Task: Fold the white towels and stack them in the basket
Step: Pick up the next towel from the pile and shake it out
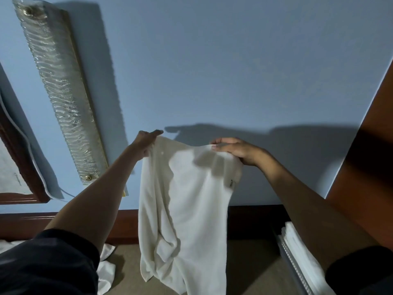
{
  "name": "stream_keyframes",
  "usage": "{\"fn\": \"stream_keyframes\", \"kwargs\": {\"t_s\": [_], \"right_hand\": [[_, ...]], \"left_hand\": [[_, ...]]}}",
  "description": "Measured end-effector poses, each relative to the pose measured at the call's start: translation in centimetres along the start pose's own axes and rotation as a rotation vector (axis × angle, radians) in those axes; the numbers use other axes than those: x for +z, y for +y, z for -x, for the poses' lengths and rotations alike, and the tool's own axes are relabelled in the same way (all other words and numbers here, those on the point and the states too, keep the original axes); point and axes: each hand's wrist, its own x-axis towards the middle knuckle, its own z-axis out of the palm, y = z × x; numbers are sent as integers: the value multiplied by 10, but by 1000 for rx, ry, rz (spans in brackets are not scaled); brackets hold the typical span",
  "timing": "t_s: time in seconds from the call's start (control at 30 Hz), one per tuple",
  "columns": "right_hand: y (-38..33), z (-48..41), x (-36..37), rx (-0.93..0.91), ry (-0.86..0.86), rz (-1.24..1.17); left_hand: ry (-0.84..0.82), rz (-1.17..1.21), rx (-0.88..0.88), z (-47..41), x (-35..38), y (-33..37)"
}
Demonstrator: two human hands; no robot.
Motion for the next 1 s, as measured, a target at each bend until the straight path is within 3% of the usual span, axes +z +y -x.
{"fn": "stream_keyframes", "kwargs": {"t_s": [0.1, 0.37, 0.47, 0.57, 0.77, 0.83, 1.0], "right_hand": [[-5, -15, 21, -80, 108, -160], [8, -57, 73, 30, 208, -373], [11, -64, 84, 58, 234, -533], [10, -72, 95, 74, 270, -661], [6, -78, 106, 98, 313, -788], [7, -79, 107, 103, 314, -797], [10, -76, 102, 127, 335, -771]], "left_hand": [[-179, 139, -78, 10, 5, 4], [-314, -34, 190, 34, 5, -8], [-279, -35, 279, 39, -4, -15], [-254, -20, 286, 41, -9, -23], [-391, 27, 245, 52, -8, -33], [-356, -26, 291, 57, -3, -34], [-31, -376, 450, 69, 18, -39]]}}
